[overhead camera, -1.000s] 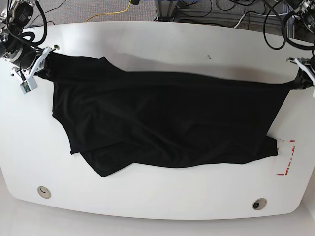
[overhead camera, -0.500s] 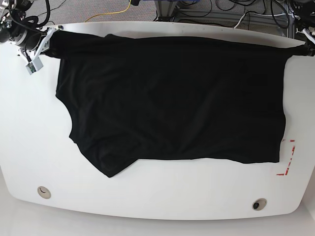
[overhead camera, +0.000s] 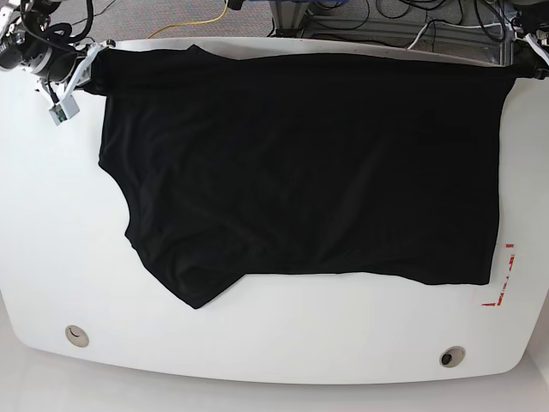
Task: Layout the t-shirt on the table in an organized manner, then fold the t-shirt properly
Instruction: 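Lower the stretched shirt edge onto the table with both grippers, then open the right gripper and regrasp the shirt edge beside it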
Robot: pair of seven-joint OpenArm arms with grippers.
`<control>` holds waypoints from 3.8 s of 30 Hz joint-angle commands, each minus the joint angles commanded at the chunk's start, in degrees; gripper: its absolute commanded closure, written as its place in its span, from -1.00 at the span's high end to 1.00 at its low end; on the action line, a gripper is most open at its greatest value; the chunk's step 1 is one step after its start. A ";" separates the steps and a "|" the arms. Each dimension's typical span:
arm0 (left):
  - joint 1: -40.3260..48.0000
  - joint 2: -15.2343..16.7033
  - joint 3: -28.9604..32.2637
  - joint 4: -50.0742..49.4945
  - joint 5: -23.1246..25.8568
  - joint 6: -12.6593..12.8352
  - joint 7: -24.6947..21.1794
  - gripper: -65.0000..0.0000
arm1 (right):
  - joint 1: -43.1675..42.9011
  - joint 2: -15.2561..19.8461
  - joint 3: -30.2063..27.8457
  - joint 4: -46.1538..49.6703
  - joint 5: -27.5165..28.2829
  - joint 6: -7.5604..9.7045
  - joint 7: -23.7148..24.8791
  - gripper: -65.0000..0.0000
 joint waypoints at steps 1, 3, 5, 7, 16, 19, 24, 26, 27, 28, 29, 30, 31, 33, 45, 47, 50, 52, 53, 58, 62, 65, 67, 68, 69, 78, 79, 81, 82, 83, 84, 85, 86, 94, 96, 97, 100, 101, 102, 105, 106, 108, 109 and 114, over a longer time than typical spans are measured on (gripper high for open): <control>0.09 0.00 -0.09 0.00 0.00 0.00 0.00 -1.00 | -0.70 0.00 0.00 0.00 0.00 0.00 0.00 -1.00; 0.09 0.00 -0.09 0.00 0.00 0.00 0.00 -1.00 | -1.32 -0.09 0.00 0.00 0.00 0.00 0.00 -1.00; 0.00 0.00 -0.09 0.00 0.00 0.00 0.00 -1.00 | -1.41 -0.09 -0.09 0.00 0.00 0.00 0.00 -1.00; -0.09 0.00 -0.09 0.00 0.00 0.00 0.00 -1.00 | -1.32 -0.26 -0.09 0.00 0.00 0.00 0.00 -1.00; -6.33 0.00 0.18 -0.09 3.43 0.00 0.00 -1.00 | 2.29 -0.97 -0.18 -0.18 -0.18 0.00 0.00 -1.00; -9.32 0.00 0.70 -0.18 7.30 0.00 0.00 -1.00 | 4.66 -1.23 -0.35 -0.35 -0.53 0.00 0.00 -1.00; -14.95 0.00 4.84 -0.18 12.66 0.00 0.00 -1.00 | 9.05 -1.41 -1.85 -0.44 -4.57 0.00 0.00 -1.00; -15.82 0.00 5.80 -0.18 13.98 0.00 0.00 -1.00 | 10.55 -1.41 -3.43 -0.44 -6.07 0.00 0.00 -1.00; -16.26 0.00 6.42 -0.18 14.86 0.00 0.00 -1.00 | 11.60 -1.41 -4.31 -0.44 -6.95 0.00 0.00 -1.00; -16.44 0.00 6.68 -0.18 15.21 0.00 0.00 -1.00 | 12.22 -1.41 -4.84 -0.44 -7.38 0.00 0.00 -1.00; -16.97 0.00 7.12 -0.18 15.91 0.00 0.00 -1.00 | 13.10 -1.41 -5.63 -0.44 -8.26 0.00 0.00 -1.00; -17.41 0.00 7.38 -0.18 16.18 0.00 0.00 -1.00 | 13.71 -1.41 -5.98 -0.44 -8.70 0.00 0.00 -1.00; -18.02 0.00 7.82 -0.18 16.53 0.00 0.00 -1.00 | 14.15 -1.41 -6.33 -0.44 -9.14 0.00 0.00 -1.00; -19.60 0.00 8.79 -0.18 17.32 0.00 0.00 -1.00 | 15.56 -1.93 -7.30 -0.88 -10.46 0.00 0.00 -1.00; -26.29 -0.09 14.51 -2.11 24.70 0.00 0.00 -1.00 | 23.30 -4.22 -8.09 -10.55 -13.89 0.00 0.00 -1.00; -27.43 -0.09 15.38 -2.11 24.97 0.00 0.00 -1.00 | 24.44 -4.22 -8.09 -11.60 -13.89 0.00 0.00 -1.00; -28.40 -0.09 16.26 -2.11 25.05 0.00 0.00 -1.00 | 25.49 -4.22 -8.09 -12.75 -13.89 0.00 0.00 -1.00; -28.84 -0.09 16.88 -2.11 25.05 0.00 0.00 -1.00 | 26.20 -4.22 -8.18 -13.71 -13.89 0.00 0.00 -1.00; -29.10 -0.09 17.05 -2.11 25.05 0.00 0.00 -1.00 | 26.46 -4.22 -8.18 -14.07 -13.89 0.00 0.00 -1.00; -30.24 -2.02 19.60 -2.20 25.05 0.00 0.00 -1.00 | 27.69 -4.22 -8.18 -15.82 -13.89 0.00 0.18 -1.00; -31.03 -3.08 21.10 -2.20 25.05 0.00 0.00 -1.00 | 28.40 -4.22 -8.26 -16.35 -13.98 0.00 0.26 -1.00; -31.74 -3.08 21.19 -2.20 25.05 0.00 0.00 -1.00 | 29.27 -4.22 -8.44 -16.62 -13.98 0.00 0.26 -1.00; -31.82 -3.08 21.19 -2.20 25.05 0.00 0.00 -1.00 | 29.89 -4.13 -9.85 -16.62 -13.98 0.00 0.35 -1.00; -31.91 -3.08 21.19 -2.20 25.05 0.00 0.00 -1.00 | 30.15 -4.04 -10.55 -16.62 -13.98 0.00 0.70 -1.00; -31.91 -3.34 21.19 -2.20 25.05 0.00 0.00 -1.00 | 30.33 -3.96 -11.34 -16.62 -13.98 0.00 1.05 -1.00; -32.97 -4.31 22.77 -2.20 25.05 0.00 0.00 -1.00 | 30.42 -4.04 -14.33 -16.62 -14.07 0.00 3.78 -1.00; -32.97 -4.31 22.86 -2.20 25.05 0.00 0.00 -1.00 | 30.42 -4.13 -14.42 -16.62 -14.07 0.00 3.78 -1.00; -33.14 -4.31 23.21 -2.20 25.05 0.00 0.00 -1.00 | 30.42 -4.13 -14.51 -16.62 -14.07 0.00 3.87 -1.00; -33.14 -4.40 23.30 -2.20 25.05 0.00 0.00 -1.00 | 30.42 -4.13 -14.51 -16.62 -14.07 0.00 3.87 -0.99; -33.14 -4.40 23.38 -2.20 25.05 0.00 0.00 -1.00 | 30.42 -4.13 -14.51 -16.62 -14.07 0.00 3.87 -0.95; -33.32 -4.40 23.38 -2.20 25.05 0.00 0.00 -1.00 | 30.42 -4.13 -14.51 -16.62 -14.07 0.00 3.87 -0.92; -33.32 -4.84 23.56 -2.20 25.05 0.00 0.00 -0.93 | 30.42 -4.13 -14.51 -16.62 -14.07 0.00 3.87 -0.83; -33.41 -5.36 23.82 -2.20 25.05 0.00 0.00 -0.81 | 30.42 -4.13 -14.42 -16.62 -14.07 0.00 3.87 -0.71; -33.49 -6.77 24.09 -2.20 26.37 0.00 0.00 0.31 | 30.42 -3.78 -14.07 -16.35 -14.07 -4.00 4.75 0.56; -33.76 -7.03 24.09 -2.20 27.87 0.00 0.00 0.39 | 30.42 -3.69 -14.07 -16.35 -13.98 -4.18 4.84 0.86; -34.02 -7.03 24.09 -2.20 28.31 0.00 -0.04 0.39 | 30.42 -3.69 -14.07 -16.35 -13.89 -4.18 4.84 0.93; -35.16 -7.12 24.00 -2.20 29.19 0.00 -0.48 0.40 | 30.24 -3.08 -13.54 -15.21 -13.71 -4.09 4.75 1.00; -35.60 -7.12 24.00 -2.20 29.27 0.00 -0.48 0.40 | 29.98 -2.99 -12.92 -14.24 -13.71 -4.09 4.66 1.00; -35.96 -7.12 23.91 -2.11 29.36 0.00 -0.48 0.40 | 29.45 -2.90 -12.40 -13.54 -13.71 -4.00 4.57 1.00; -36.48 -7.12 22.15 -2.02 29.27 0.00 -0.48 0.39 | 27.78 -2.99 -10.64 -10.73 -13.63 -3.91 3.43 1.00; -36.48 -7.12 21.27 -2.02 29.27 0.00 -0.48 0.39 | 27.43 -2.99 -10.20 -9.85 -13.63 -3.91 3.08 1.00; -36.57 -7.12 19.52 -2.02 29.19 0.00 -0.48 0.39 | 27.16 -3.16 -9.14 -8.70 -13.63 -3.82 2.64 1.00; -36.57 -7.12 18.90 -2.02 29.19 0.00 -0.57 0.39 | 26.90 -3.52 -8.70 -8.70 -13.63 -3.82 2.55 1.00; -36.66 -6.68 17.76 -2.02 29.10 0.00 -1.19 0.39 | 24.79 -3.87 -6.07 -8.70 -13.98 -3.74 3.52 1.00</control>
